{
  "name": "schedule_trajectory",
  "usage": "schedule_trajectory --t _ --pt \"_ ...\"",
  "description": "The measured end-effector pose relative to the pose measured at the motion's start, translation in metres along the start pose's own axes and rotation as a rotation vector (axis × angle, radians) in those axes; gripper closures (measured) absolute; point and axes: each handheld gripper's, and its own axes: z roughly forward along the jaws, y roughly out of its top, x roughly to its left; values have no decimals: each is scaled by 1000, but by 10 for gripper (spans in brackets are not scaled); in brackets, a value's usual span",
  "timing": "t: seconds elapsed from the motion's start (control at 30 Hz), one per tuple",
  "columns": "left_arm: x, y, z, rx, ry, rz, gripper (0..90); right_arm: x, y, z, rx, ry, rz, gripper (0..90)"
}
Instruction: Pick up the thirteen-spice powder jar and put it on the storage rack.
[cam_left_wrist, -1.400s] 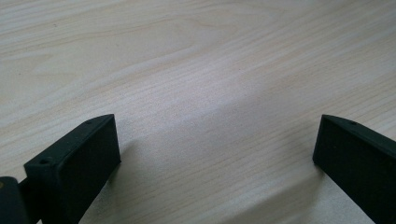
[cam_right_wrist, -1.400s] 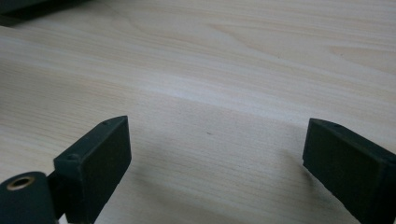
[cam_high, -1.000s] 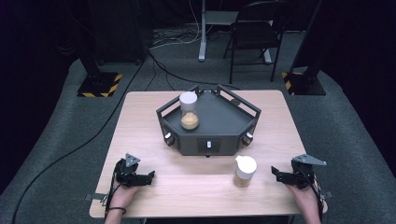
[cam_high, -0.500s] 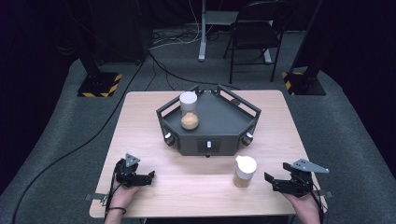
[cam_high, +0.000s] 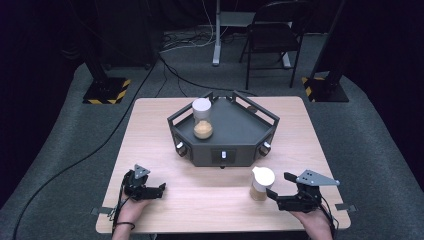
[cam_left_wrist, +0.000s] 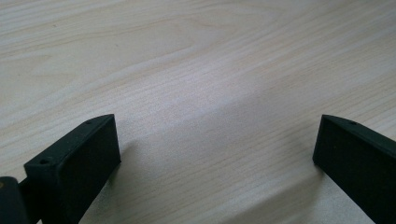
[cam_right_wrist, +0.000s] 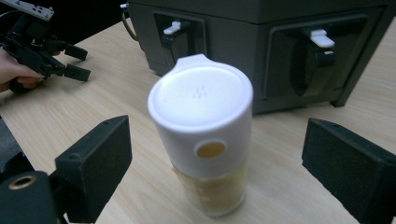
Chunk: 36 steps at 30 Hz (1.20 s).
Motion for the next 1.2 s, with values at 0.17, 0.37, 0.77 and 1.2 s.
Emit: schedule_trajectory --t 0.17,0.37,0.77,1.2 --pt "0 0 0 0 0 0 0 1 4 17 8 20 -23 80" --pt "0 0 0 2 0 2 0 1 5 39 31 25 -46 101" --pt "0 1 0 2 -1 4 0 -11 -9 69 26 58 -39 219" --pt "1 1 0 3 -2 5 0 0 -3 72 24 23 -88 290"
